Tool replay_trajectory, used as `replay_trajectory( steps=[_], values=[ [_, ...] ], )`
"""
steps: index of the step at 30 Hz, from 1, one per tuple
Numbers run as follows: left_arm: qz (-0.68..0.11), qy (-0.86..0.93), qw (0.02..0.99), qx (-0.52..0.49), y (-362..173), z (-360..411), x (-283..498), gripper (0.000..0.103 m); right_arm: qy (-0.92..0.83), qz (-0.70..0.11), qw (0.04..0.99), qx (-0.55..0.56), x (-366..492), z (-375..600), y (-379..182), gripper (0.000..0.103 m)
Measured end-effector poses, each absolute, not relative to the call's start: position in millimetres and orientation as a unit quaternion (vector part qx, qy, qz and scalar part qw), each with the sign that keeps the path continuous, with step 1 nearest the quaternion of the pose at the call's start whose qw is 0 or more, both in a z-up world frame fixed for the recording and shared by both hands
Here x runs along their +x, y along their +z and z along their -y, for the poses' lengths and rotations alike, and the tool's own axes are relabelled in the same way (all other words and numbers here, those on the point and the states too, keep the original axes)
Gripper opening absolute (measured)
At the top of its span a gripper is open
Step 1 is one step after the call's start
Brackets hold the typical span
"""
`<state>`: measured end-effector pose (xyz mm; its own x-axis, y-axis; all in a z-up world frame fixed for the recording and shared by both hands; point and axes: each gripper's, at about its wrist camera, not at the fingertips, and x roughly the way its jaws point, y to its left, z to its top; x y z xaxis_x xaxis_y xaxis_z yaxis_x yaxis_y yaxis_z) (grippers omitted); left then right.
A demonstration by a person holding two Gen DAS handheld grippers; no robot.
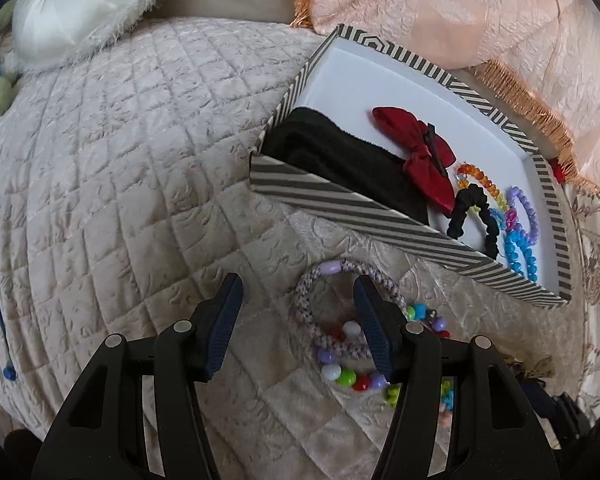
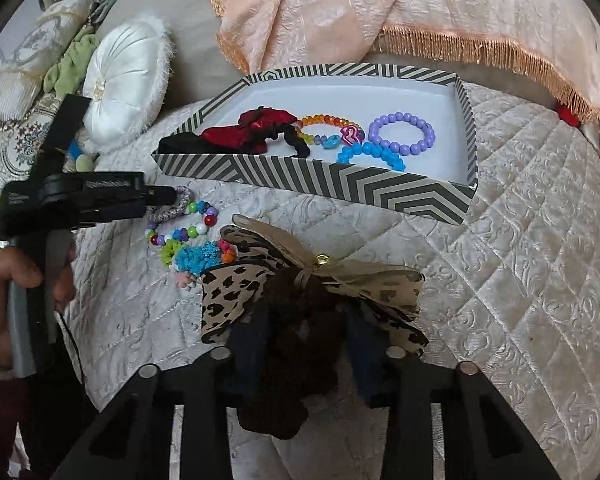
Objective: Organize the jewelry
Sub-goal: 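Grasp the grey braided bracelet with the left tool while the right tool lifts the leopard bow, then carry the leopard bow and grey braided bracelet into the striped tray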
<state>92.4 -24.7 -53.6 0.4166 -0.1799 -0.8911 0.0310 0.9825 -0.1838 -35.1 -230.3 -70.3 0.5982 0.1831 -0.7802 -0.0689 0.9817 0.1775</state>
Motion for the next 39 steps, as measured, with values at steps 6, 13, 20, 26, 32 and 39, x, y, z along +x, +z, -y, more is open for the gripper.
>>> replay_trajectory(
  steps=[6, 13, 20, 26, 32, 39],
  values=[
    [-0.536, -0.083, 0.837, -0.081, -54, 16, 98, 0.008, 0.076, -0.426, 0.899, 0.061, -40, 231, -56, 0.010],
    [-0.516, -0.099, 0.843, -0.114, -30, 0, 80, 0.007, 0.074, -0.386, 0.918, 0.059, -52, 236, -19, 0.009],
    [-0.483, -0.112, 0.861, -0.109, 9, 8, 63, 0.007, 0.074, -0.352, 0.931, 0.063, -61, 240, 17, 0.009],
    [-0.455, -0.117, 0.879, -0.087, 38, 21, 54, 0.007, 0.067, -0.330, 0.940, 0.058, -61, 244, 40, 0.009],
    [-0.437, -0.117, 0.889, -0.063, 52, 34, 53, 0.007, 0.063, -0.313, 0.946, 0.056, -55, 250, 56, 0.009],
    [-0.424, -0.117, 0.897, -0.035, 58, 51, 53, 0.007, 0.064, -0.309, 0.947, 0.057, -46, 255, 62, 0.009]
  ],
)
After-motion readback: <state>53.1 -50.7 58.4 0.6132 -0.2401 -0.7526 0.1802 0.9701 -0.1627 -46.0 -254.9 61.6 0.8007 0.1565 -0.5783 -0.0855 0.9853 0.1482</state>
